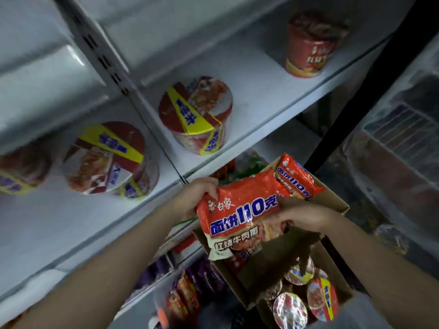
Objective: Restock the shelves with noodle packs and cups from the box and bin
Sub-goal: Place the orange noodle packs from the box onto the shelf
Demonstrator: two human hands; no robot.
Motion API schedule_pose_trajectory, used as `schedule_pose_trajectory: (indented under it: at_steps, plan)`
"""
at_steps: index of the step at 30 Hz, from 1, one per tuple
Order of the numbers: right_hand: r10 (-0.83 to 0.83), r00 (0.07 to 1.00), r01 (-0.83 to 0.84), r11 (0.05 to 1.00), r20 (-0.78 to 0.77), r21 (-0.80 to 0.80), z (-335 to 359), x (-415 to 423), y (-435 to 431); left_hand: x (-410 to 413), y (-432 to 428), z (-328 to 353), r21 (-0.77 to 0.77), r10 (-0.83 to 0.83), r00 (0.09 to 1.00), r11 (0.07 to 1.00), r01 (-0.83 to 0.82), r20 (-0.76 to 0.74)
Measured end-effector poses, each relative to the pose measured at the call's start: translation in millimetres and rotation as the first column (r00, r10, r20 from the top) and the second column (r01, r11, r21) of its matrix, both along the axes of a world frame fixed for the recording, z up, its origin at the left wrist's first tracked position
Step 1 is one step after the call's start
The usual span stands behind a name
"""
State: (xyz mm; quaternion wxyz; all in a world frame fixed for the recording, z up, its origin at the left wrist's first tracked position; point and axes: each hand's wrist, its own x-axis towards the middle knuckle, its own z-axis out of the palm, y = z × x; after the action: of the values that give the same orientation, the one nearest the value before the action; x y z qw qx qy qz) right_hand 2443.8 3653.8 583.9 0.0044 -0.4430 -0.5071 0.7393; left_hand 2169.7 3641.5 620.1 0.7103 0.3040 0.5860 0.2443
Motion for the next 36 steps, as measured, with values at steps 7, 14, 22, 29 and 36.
schedule_pose_trajectory:
  at_steps: [7,14,22,29,36]
  plan:
    - [0.064,0.998,-0.063,0.986,-0.001,0.153,95.7,2.8,13.4,-7.8,-15.5,88.4,0.05,0.092,0.994,0.994,-0.095,0.063]
    - [-0.006,0.988,0.051,0.958,-0.157,0.282,199.1,8.1,28.2,-24.3,-36.4,165.1,0.306,0.065,0.994,0.948,-0.089,0.088]
    - [-0.037,0.952,0.162,0.903,-0.303,0.398,266.7,-22.5,20.5,-13.0,-81.6,231.9,0.634,0.066,0.945,0.756,0.162,-0.319]
    - [0.033,0.924,0.199,0.808,-0.38,0.554,338.9,-81.8,2.5,-57.3,-108.3,301.5,0.783,0.301,0.907,0.62,0.049,-0.296]
    - [0.162,0.923,0.16,0.665,-0.35,0.729,390.1,-218.0,-14.4,-164.6,-166.3,342.2,0.899,0.686,0.689,0.422,-0.117,-0.233]
